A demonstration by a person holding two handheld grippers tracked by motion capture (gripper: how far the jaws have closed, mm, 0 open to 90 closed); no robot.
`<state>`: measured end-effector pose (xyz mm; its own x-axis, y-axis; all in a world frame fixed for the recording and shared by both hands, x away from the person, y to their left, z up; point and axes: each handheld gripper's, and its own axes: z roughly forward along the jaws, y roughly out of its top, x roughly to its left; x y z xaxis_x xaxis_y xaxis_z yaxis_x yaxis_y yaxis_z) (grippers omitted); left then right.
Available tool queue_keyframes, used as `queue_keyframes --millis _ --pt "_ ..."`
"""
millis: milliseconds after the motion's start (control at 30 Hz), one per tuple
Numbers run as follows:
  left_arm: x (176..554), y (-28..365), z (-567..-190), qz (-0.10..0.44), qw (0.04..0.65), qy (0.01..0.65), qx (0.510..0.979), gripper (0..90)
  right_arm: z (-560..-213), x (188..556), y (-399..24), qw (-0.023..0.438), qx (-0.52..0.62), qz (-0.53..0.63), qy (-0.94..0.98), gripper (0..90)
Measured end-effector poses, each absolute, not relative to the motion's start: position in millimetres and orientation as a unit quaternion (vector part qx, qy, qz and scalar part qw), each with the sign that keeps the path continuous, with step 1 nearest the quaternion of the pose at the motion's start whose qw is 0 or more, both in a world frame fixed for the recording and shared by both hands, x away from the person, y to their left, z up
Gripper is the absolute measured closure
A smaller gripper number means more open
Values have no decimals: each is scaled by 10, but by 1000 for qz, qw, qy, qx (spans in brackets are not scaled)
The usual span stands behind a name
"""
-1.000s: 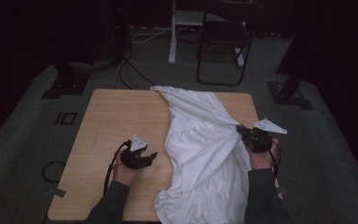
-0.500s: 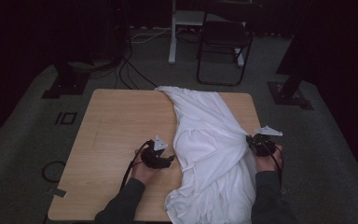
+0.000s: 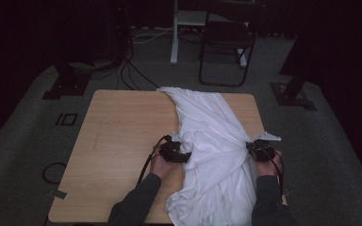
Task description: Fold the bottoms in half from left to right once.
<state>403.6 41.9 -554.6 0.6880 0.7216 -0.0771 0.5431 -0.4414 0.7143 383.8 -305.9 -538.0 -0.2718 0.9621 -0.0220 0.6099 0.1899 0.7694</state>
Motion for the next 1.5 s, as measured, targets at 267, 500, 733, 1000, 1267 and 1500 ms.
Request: queue_keyframes --millis 267,500,733,1000,1267,1500 --pt "4005 496 -5429 131 381 370 837 874 -5410 3815 -3073 257 545 340 722 879" --pt "3954 798 -5303 157 383 372 831 882 -5509 3774 -3029 243 539 338 732 870" --pt "3940 1052 -5284 179 367 391 825 882 -5606 3721 -2836 229 521 329 754 869" --pt "3969 1380 -5249 213 332 406 824 882 -5602 3698 -2493 213 495 339 771 870" --pt "4046 1713 -5210 242 310 430 813 881 -5593 3746 -2072 201 469 347 787 871" --pt "4137 2008 -5208 257 302 474 786 882 -5567 3838 -1766 189 446 360 797 873"
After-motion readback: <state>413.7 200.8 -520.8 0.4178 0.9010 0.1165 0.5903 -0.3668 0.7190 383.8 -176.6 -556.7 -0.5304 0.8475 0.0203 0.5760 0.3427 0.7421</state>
